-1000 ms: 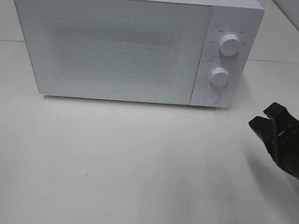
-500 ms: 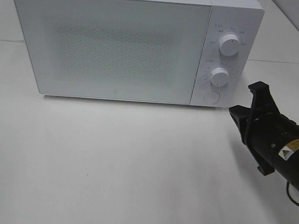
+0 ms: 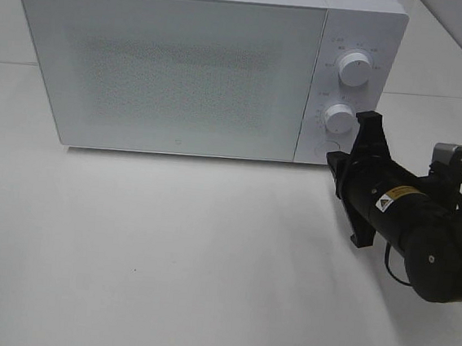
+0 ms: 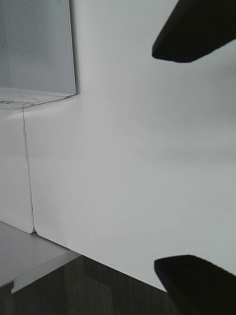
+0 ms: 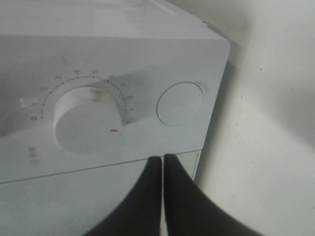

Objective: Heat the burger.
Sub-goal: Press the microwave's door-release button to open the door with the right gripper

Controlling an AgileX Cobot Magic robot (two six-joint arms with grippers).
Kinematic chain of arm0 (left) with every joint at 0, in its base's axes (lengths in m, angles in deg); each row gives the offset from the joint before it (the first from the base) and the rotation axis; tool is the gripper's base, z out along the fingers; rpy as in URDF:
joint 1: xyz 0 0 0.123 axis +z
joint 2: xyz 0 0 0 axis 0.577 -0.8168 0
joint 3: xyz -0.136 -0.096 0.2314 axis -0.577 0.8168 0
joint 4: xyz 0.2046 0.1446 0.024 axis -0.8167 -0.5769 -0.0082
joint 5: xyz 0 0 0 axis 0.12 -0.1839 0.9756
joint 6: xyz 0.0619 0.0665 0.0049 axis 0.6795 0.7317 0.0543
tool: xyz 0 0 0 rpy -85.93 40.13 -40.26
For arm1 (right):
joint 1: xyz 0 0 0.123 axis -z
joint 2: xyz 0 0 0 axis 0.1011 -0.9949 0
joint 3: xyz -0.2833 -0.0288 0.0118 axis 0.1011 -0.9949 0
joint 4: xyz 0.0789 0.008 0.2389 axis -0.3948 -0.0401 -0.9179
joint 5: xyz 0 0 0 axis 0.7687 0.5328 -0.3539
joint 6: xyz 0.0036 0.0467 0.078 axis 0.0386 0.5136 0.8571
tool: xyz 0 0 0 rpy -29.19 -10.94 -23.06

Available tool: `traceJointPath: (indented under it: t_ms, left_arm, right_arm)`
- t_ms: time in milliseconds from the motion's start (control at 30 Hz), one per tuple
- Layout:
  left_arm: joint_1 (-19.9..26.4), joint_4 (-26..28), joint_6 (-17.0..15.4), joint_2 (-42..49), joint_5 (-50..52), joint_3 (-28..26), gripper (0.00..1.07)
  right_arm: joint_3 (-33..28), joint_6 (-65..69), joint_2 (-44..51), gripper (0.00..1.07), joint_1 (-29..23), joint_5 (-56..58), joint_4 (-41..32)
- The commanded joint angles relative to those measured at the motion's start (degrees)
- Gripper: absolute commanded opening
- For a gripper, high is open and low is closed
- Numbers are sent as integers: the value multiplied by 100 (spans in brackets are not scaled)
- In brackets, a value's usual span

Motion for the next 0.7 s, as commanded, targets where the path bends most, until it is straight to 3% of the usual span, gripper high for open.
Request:
traceJointPath:
  t_ms: [33,700]
  left_arm:
    - [-23,0,-17,115,29,6,100]
    - [-23,0,-17,115,29,6,100]
  right_arm:
    - [264,23,-160,0,-6,120,-212]
    - [1146,143,-871,0,17,344,-602]
